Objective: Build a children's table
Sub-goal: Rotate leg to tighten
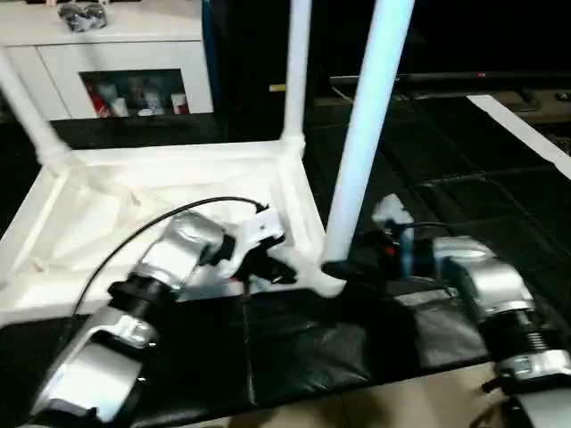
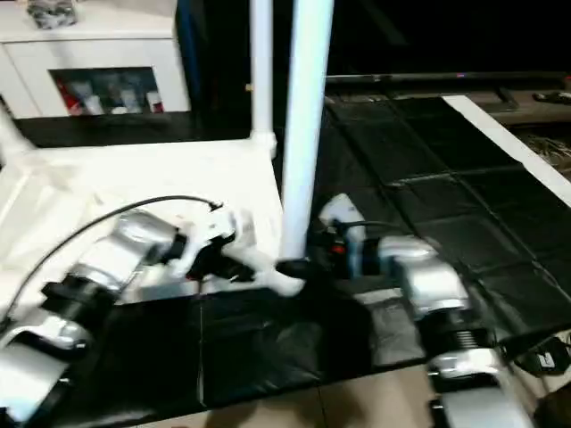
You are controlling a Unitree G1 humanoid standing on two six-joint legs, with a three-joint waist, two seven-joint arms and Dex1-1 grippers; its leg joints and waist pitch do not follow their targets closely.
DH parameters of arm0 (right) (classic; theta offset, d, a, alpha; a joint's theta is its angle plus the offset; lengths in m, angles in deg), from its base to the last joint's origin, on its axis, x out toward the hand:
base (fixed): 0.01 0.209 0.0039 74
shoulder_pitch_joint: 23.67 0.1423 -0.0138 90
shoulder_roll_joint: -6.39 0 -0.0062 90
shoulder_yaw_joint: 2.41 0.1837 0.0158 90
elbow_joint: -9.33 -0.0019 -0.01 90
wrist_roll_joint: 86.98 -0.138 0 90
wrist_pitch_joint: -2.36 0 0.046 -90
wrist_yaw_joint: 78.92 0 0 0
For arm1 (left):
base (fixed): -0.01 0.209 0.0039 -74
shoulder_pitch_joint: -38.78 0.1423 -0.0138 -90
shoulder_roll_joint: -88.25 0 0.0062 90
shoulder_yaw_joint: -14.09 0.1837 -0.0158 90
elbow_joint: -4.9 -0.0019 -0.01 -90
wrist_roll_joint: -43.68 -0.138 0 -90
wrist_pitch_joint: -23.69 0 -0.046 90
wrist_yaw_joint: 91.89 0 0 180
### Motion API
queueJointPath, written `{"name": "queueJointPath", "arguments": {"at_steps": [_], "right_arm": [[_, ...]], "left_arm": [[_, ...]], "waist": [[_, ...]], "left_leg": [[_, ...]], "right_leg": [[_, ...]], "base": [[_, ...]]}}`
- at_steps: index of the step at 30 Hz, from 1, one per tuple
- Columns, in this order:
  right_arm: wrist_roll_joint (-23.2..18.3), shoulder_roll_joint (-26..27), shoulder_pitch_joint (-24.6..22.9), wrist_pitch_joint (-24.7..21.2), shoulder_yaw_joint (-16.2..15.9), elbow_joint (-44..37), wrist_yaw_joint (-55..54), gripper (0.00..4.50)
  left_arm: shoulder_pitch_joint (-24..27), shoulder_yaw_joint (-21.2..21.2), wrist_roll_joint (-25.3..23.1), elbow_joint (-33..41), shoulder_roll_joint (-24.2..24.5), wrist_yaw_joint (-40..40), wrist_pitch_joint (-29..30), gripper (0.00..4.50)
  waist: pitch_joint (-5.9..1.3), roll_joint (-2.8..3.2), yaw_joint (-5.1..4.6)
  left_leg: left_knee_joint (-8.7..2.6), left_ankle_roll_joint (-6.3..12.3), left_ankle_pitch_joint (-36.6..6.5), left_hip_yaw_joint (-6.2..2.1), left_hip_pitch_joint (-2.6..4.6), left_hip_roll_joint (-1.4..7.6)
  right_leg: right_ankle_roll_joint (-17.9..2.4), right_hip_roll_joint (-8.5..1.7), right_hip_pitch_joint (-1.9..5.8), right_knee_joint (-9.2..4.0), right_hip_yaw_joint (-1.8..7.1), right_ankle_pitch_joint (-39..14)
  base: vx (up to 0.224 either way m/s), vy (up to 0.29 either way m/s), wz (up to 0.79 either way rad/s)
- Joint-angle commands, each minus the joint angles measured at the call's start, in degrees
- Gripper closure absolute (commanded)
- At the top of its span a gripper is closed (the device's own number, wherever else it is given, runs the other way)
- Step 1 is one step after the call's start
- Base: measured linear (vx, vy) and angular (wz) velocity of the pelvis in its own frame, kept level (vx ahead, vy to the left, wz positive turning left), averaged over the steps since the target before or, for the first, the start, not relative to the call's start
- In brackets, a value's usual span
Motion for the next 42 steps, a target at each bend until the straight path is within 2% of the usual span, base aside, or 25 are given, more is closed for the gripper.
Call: {"name": "queueJointPath", "arguments": {"at_steps": [1,6,10,12,14,17,20,23,25,28,31,39,42], "right_arm": [[-0.21,-0.57,0.22,1.04,-1.08,-0.67,3.21,0.07],[-1.67,-0.24,0.37,1.33,-1.51,-0.76,7.05,0.07],[-2.09,0.39,0.57,2.96,-2.34,-0.1,8.61,0.44],[-2.21,0.46,0.58,2.9,-2.63,-0.01,9.15,0.51],[-2.33,0.56,0.48,2.6,-3.07,-0.1,10.05,0.81],[-2.11,0.91,0.47,2.86,-3.42,0.15,10.71,0.89],[-2.26,1.26,0.61,2.73,-3.85,0.43,11.17,1.25],[-2.36,1.48,0.8,2.65,-4.1,0.79,11.51,1.35],[-2.29,1.69,0.97,2.56,-4.26,1.08,11.85,1.69],[-2.38,1.71,1.14,2.25,-4.46,1.24,12.27,1.74],[-2.38,1.76,1.24,2.21,-4.52,1.43,12.46,2.11],[-2.5,1.92,0.46,1.75,-5.06,0.63,12.82,2.36],[-3.73,2.24,-1.38,0.28,-4.62,-1.64,12.58,2.38]], "left_arm": [[0.09,2.27,0.77,2.29,0.35,5.06,-1.61,4.5],[0.41,3.48,0.84,3.29,1.46,8.25,-2.63,4.5],[0.57,4.36,0.75,3.4,2.11,9.88,-3.98,4.5],[0.61,4.48,0.7,3.43,2.16,10.09,-4.14,4.5],[0.68,4.58,0.58,3.46,2.16,10.26,-4.29,4.5],[0.54,4.79,0.52,3.43,1.98,10.17,-4.36,4.5],[0.44,4.9,0.59,3.36,1.91,10.12,-4.48,4.5],[0.37,4.96,0.6,3.14,1.92,10.06,-4.74,4.5],[0.38,5.04,0.61,3.12,1.95,9.93,-4.8,4.5],[0.51,5.02,0.55,3.14,1.99,9.75,-4.82,4.5],[0.64,5.01,0.44,3.11,2.02,9.49,-4.9,4.5],[0.79,4.75,0.14,2.58,1.75,7.71,-4.35,4.5],[0.78,4.02,0.21,1.81,0.51,5.13,-3.04,4.5]], "waist": [[-3.6,0.09,0.0],[-3.51,0.22,0.36],[-3.59,0.15,0.55],[-3.61,0.17,0.63],[-3.59,0.27,0.71],[-3.62,0.15,0.84],[-3.71,0.17,1.02],[-3.69,0.16,1.27],[-3.66,0.18,1.33],[-3.67,0.07,1.38],[-3.68,0.17,1.43],[-3.64,0.2,1.37],[-3.66,0.23,1.5]], "left_leg": [[-3.17,4.43,-8.01,0.52,-0.59,0.97],[-3.29,3.85,-9.1,0.48,-0.45,1.08],[-3.25,3.59,-8.63,0.48,-0.54,1.05],[-3.24,3.51,-8.49,0.48,-0.51,1.03],[-3.24,3.44,-8.5,0.49,-0.52,1.03],[-3.23,3.36,-8.4,0.49,-0.49,1.02],[-3.19,3.32,-7.89,0.5,-0.46,1.06],[-3.21,3.3,-8.03,0.52,-0.41,1.09],[-3.24,3.12,-8.17,0.5,-0.42,1.07],[-3.24,3.12,-8.02,0.47,-0.49,1.07],[-3.21,3.05,-8.0,0.49,-0.42,1.04],[-3.25,2.81,-8.54,0.47,-0.43,1.01],[-3.23,2.81,-8.4,0.45,-0.39,1.02]], "right_leg": [[-12.92,-2.89,3.75,-3.5,2.74,-11.64],[-12.8,-2.9,3.6,-3.63,2.7,-13.35],[-12.67,-2.93,3.65,-3.49,2.72,-12.7],[-12.66,-2.9,3.65,-3.46,2.72,-12.67],[-12.59,-2.88,3.64,-3.52,2.73,-12.75],[-12.39,-2.87,3.65,-3.49,2.72,-12.94],[-12.49,-2.88,3.62,-3.39,2.75,-12.28],[-12.53,-2.9,3.58,-3.37,2.75,-12.24],[-12.39,-2.91,3.57,-3.42,2.75,-12.72],[-12.08,-2.93,3.62,-3.38,2.76,-12.89],[-11.91,-2.93,3.57,-3.41,2.77,-13.22],[-11.47,-2.88,3.59,-3.54,2.75,-14.2],[-11.49,-2.84,3.59,-3.49,2.76,-13.81]], "base": [[0.0,0.0,0.0],[0.0,0.0,0.0],[0.0,0.0,0.0],[0.0,0.0,0.0],[0.0,0.0,0.0],[0.0,0.0,0.0],[0.0,0.0,0.0],[0.0,0.0,0.0],[0.0,0.0,0.0],[0.0,0.0,0.0],[0.0,0.0,0.0],[0.0,0.0,0.0],[0.0,0.0,0.0]]}}
